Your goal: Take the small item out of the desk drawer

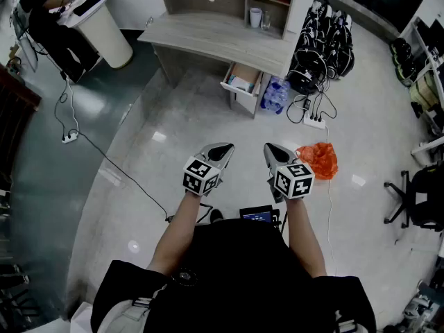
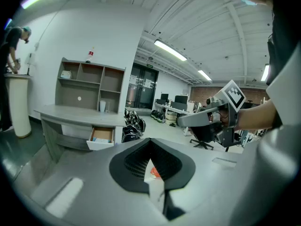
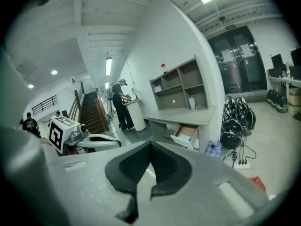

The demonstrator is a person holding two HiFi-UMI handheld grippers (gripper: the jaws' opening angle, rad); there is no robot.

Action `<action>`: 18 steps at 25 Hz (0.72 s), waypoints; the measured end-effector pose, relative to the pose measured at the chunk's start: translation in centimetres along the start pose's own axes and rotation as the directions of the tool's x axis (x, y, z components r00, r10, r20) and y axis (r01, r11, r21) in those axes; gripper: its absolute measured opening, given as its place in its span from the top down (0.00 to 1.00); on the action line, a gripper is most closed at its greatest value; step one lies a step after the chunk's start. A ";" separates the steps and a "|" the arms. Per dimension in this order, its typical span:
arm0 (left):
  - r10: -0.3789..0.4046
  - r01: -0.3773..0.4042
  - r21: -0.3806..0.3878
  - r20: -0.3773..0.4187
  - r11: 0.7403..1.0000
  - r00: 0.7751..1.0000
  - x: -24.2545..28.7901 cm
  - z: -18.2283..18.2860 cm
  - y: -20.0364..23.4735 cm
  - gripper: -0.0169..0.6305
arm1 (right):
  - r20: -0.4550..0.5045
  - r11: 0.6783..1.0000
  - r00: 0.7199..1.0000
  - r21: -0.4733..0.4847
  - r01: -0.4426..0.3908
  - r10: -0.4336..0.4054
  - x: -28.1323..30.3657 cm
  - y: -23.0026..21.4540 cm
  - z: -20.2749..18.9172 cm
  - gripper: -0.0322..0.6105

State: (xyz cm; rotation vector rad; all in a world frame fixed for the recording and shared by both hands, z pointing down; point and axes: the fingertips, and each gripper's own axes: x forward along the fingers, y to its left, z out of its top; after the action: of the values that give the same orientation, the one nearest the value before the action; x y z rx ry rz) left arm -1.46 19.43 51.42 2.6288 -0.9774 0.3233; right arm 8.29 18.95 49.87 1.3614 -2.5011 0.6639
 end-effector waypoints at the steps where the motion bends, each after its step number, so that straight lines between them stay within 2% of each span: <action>1: 0.004 -0.004 0.001 0.001 1.000 1.000 0.0 0.1 0.1 0.98 | 0.001 1.000 1.000 -0.001 0.000 0.000 0.0 0.0 0.1 0.96; 9: 0.008 -0.008 0.002 -0.006 1.000 1.000 -0.4 0.3 0.1 0.98 | 0.001 1.000 1.000 -0.008 0.000 0.000 -0.3 0.3 0.4 0.96; 18: -0.023 0.023 -0.003 -0.029 1.000 0.999 -0.5 -0.3 -0.7 0.97 | 0.002 0.999 1.000 0.037 -0.005 0.004 -0.7 -0.3 0.0 0.95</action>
State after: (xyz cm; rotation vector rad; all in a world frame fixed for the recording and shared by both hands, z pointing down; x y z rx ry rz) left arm -1.44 20.33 51.41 2.6235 -0.9368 0.3540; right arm 8.93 19.29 49.74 1.3696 -2.5060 0.7130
